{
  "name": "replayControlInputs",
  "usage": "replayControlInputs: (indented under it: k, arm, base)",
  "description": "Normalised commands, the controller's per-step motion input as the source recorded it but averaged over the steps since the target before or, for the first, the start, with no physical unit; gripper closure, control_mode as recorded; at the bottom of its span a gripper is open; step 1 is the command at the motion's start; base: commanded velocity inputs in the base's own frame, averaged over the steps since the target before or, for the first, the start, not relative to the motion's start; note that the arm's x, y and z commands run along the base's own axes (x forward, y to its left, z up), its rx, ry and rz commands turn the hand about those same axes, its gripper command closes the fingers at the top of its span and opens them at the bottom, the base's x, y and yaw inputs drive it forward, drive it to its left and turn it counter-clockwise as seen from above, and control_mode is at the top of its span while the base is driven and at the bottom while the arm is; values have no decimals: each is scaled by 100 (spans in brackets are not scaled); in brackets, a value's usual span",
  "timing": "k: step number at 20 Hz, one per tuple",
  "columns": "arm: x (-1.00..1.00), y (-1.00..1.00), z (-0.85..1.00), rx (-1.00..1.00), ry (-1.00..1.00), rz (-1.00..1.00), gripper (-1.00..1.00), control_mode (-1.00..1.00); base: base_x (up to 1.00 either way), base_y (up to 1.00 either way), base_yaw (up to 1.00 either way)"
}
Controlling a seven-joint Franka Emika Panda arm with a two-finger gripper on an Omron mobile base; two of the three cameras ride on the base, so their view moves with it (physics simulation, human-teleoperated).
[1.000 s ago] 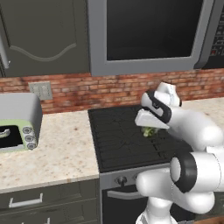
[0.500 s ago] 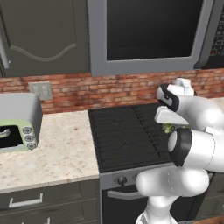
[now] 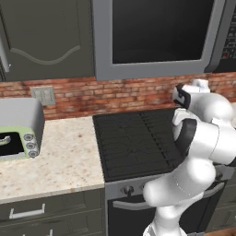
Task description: Put the lemon wedge and broccoli in the pan. Then turn on the front right burner and set the heat to medium.
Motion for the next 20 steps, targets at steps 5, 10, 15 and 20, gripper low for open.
replayControlInputs:
  k: [5, 10, 15, 20]
  arm:
    - [27, -22, -3, 0, 0, 0, 100, -100]
    - [30, -27, -14, 0, 0, 0, 100, -100]
    - [19, -2, -45, 0, -6, 0, 100, -100]
    - [24, 0, -24, 0, -11, 0, 100, -100]
  base:
    - [0, 0, 0]
    - [0, 0, 0]
    - [0, 0, 0]
    - [0, 0, 0]
